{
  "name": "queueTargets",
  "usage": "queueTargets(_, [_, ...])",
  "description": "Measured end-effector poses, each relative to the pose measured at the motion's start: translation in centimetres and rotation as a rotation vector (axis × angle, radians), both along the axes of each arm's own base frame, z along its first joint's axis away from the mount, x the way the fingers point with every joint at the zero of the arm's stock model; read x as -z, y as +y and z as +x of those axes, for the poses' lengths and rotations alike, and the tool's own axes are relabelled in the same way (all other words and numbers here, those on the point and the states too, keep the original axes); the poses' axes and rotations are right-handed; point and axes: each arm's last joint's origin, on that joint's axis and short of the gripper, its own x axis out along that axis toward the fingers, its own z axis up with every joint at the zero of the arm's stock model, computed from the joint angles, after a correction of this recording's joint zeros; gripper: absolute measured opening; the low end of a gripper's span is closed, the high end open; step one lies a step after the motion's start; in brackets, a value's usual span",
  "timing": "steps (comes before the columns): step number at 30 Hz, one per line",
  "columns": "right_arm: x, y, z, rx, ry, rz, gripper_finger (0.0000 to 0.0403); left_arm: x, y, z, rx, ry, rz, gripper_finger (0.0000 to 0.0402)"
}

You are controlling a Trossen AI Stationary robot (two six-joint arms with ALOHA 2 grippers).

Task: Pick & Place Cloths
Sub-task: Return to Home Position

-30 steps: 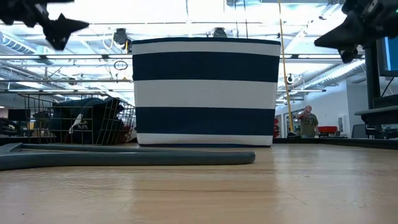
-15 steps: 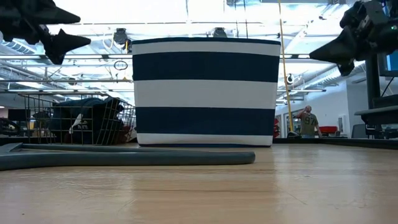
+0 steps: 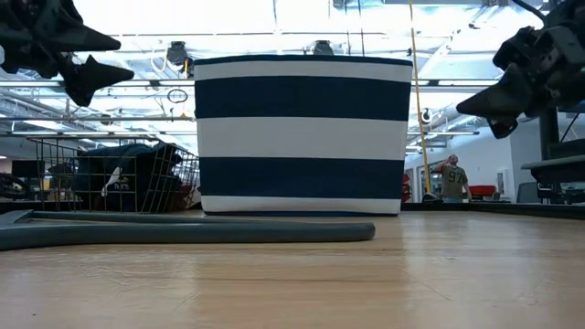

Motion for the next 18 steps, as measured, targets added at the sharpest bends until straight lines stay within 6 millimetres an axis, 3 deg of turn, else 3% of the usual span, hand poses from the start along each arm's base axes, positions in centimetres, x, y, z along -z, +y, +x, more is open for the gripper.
queueTargets(18, [0.31, -0.04, 0.23, 0.009, -0.03, 0.043, 0.0, 0.3, 0.22, -0.05, -0.072, 0.034, 0.038, 0.0271])
